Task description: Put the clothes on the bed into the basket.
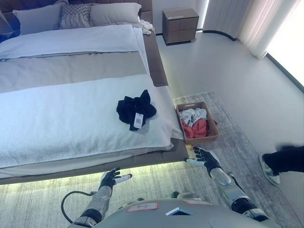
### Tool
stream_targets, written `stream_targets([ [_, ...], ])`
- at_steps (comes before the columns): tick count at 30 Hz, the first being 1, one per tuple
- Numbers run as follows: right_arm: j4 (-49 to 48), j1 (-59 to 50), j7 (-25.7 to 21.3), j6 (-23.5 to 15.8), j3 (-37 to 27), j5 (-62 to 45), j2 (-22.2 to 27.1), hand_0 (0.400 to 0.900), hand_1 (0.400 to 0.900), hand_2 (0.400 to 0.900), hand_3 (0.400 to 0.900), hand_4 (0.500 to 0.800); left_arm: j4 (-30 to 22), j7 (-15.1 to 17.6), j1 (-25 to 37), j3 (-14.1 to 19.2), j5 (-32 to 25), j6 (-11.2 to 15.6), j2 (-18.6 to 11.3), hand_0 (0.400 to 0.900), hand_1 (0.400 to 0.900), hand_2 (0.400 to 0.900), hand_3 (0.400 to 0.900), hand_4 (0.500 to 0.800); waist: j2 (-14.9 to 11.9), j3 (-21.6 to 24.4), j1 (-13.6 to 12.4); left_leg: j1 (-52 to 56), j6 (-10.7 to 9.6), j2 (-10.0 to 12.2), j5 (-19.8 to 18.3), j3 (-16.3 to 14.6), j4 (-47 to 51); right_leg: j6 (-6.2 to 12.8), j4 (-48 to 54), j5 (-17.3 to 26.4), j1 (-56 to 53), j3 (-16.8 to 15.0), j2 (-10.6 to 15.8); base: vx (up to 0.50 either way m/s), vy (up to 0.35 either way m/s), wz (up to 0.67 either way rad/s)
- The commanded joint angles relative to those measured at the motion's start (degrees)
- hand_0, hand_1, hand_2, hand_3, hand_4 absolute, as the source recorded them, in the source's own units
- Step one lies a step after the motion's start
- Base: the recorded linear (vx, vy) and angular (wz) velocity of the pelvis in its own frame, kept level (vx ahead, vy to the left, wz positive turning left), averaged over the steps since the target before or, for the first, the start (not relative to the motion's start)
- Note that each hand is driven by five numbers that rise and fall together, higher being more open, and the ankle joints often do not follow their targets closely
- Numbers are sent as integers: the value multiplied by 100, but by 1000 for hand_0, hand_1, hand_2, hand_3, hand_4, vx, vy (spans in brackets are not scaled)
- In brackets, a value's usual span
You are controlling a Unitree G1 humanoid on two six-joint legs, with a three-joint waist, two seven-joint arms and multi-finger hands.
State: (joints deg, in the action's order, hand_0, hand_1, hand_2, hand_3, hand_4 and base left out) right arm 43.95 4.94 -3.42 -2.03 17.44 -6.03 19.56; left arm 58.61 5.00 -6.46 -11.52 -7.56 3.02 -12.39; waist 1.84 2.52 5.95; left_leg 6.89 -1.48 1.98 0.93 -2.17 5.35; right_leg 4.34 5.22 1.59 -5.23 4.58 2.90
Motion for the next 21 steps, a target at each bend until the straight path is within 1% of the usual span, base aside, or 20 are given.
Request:
stream_targets([
  [1,33,-277,-191,-427,-268,95,65,900,900,900,900,800,59,141,459,45,124,274,-265,900,900,900,900,800,-376,256,-164,-182,54,-243,-369,274,-35,143,-26,-36,194,-176,123,0,0,0],
  [3,38,-264,-178,-424,-272,102,72,900,900,900,900,800,30,94,449,55,80,290,-265,900,900,900,900,800,-372,251,-165,-176,54,-246,-376,288,-35,140,-26,-47,181,-168,124,9,-2,2],
  [13,-70,-221,-176,-402,-321,159,124,900,900,900,900,800,28,104,404,103,51,271,-269,900,900,900,900,800,-337,227,-177,-144,29,-217,-385,317,-35,103,-48,-132,139,-120,90,10,-18,1],
  [21,-200,-281,-302,-458,-414,181,272,900,900,900,900,800,124,211,435,250,-47,272,-258,900,900,900,900,800,-356,106,-229,-145,-56,-69,-317,385,-35,-1,-125,-252,166,-98,-43,19,-89,6],
])
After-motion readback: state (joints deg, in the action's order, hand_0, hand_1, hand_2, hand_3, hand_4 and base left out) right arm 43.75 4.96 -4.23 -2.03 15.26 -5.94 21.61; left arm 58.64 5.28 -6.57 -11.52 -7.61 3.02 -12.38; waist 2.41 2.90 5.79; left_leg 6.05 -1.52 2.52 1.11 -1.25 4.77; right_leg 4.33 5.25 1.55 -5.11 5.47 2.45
